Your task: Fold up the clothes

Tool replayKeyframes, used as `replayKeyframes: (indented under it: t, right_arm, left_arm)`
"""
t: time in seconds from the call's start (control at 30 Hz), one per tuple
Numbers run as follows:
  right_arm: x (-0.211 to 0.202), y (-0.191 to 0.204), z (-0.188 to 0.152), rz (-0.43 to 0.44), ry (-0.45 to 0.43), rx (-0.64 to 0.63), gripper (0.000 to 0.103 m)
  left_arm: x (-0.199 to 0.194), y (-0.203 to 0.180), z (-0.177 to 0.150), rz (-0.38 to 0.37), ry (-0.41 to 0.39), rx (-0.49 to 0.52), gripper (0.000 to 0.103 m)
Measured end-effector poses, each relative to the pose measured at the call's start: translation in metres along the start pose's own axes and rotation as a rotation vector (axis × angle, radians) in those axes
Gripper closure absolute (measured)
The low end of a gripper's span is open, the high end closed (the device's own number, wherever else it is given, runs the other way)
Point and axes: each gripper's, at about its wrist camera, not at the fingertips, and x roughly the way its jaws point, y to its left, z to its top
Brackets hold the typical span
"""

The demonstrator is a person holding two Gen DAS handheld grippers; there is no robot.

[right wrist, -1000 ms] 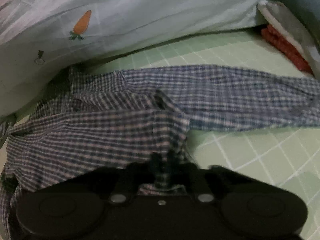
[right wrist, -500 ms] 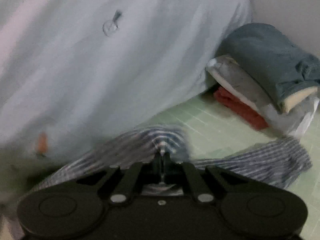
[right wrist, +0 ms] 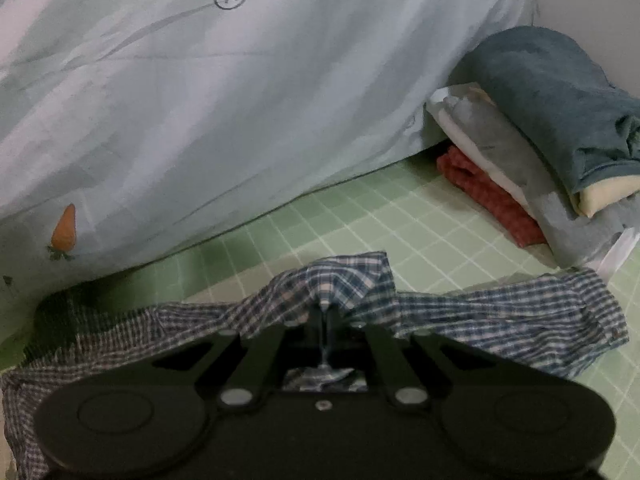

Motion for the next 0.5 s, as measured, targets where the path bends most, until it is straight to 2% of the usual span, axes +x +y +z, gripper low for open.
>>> replayKeyframes:
  t: [0.1, 0.17, 0.23, 0.5]
  right_arm:
    - [0.0, -0.005, 0.0, -0.015, 0.004, 0.018, 0.101]
    - [0.002, -0.009, 0.0, -0.023, 0.008, 0.022, 0.101]
    - [0.002, -0.012, 0.001, -0.03, 0.009, 0.018, 0.101]
    - [-0.009, 0.008, 0.006, -0.035, -0.041, -0.114, 0.101]
  left_arm:
    - [0.02, -0.006, 0.004, -0.047, 0.037, -0.024, 0.052]
    - [0.027, -0.009, 0.005, -0.054, 0.046, -0.027, 0.093]
    - [0.031, -0.013, 0.008, -0.048, 0.039, -0.02, 0.098]
    - [0.034, -0.02, 0.023, 0.037, 0.013, 0.025, 0.099]
